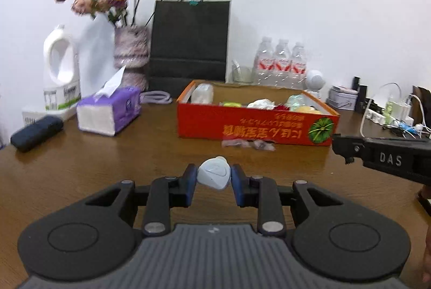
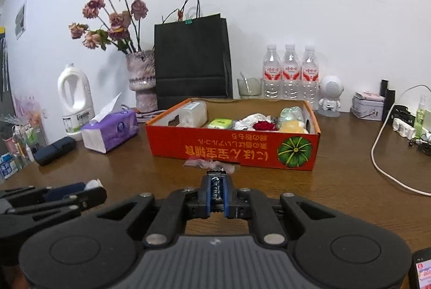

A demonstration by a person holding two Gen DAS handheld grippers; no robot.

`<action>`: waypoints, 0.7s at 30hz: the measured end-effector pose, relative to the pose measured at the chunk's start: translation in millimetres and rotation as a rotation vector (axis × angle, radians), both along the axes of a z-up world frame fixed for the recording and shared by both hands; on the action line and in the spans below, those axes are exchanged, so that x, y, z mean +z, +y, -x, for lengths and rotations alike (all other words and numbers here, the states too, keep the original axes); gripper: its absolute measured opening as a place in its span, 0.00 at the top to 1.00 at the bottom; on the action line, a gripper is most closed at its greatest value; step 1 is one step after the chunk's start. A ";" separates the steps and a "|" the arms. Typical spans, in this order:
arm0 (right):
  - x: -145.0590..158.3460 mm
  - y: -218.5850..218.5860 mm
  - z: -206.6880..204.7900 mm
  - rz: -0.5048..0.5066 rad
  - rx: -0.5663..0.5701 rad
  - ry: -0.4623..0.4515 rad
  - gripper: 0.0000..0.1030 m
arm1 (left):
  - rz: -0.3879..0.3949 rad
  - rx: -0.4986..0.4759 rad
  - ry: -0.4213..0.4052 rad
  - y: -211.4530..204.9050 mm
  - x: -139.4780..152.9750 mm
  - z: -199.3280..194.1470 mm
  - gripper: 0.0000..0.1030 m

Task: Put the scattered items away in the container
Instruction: 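Carry the white piece and dark clip into the box and open both tools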

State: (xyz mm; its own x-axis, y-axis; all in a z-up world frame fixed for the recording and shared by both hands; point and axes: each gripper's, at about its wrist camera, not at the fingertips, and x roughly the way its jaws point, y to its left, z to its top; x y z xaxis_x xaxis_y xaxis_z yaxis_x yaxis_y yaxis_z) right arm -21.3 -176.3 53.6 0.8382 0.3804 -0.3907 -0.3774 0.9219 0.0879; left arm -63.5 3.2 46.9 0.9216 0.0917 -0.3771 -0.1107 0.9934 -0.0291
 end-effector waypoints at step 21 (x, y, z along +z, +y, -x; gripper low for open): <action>59.2 70.0 -207.8 0.011 0.073 0.030 0.92 | -0.096 -0.047 0.071 41.5 61.2 -242.4 0.72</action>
